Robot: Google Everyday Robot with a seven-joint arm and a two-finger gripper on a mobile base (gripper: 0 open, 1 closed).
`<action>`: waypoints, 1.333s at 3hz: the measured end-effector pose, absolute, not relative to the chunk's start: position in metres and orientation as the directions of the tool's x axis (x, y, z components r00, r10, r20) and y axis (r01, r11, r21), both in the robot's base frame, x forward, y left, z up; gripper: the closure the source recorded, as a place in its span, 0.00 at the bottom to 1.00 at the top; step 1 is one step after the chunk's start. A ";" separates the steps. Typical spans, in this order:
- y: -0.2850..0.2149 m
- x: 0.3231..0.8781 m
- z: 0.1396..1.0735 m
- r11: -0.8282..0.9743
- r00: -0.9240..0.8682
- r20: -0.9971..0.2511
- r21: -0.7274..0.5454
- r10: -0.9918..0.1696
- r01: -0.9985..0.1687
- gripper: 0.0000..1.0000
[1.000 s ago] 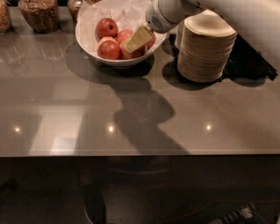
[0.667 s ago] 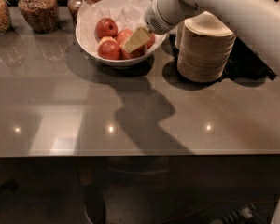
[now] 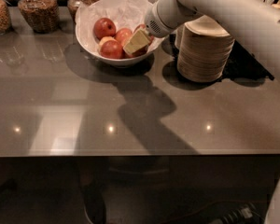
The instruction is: Pick apple from white bowl
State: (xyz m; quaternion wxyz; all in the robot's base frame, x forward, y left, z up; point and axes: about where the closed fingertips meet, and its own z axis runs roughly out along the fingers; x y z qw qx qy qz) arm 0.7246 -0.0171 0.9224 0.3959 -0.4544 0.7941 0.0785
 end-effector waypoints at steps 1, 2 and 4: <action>-0.019 0.724 0.916 0.585 -0.307 -0.691 -0.205 -0.654 -0.784 0.34; -0.021 0.723 0.908 0.595 -0.343 -0.679 -0.170 -0.648 -0.786 0.36; -0.024 0.721 0.902 0.603 -0.373 -0.674 -0.136 -0.638 -0.786 0.64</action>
Offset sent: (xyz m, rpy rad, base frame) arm -0.0027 -0.0112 -0.0203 0.0092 0.1255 -0.0432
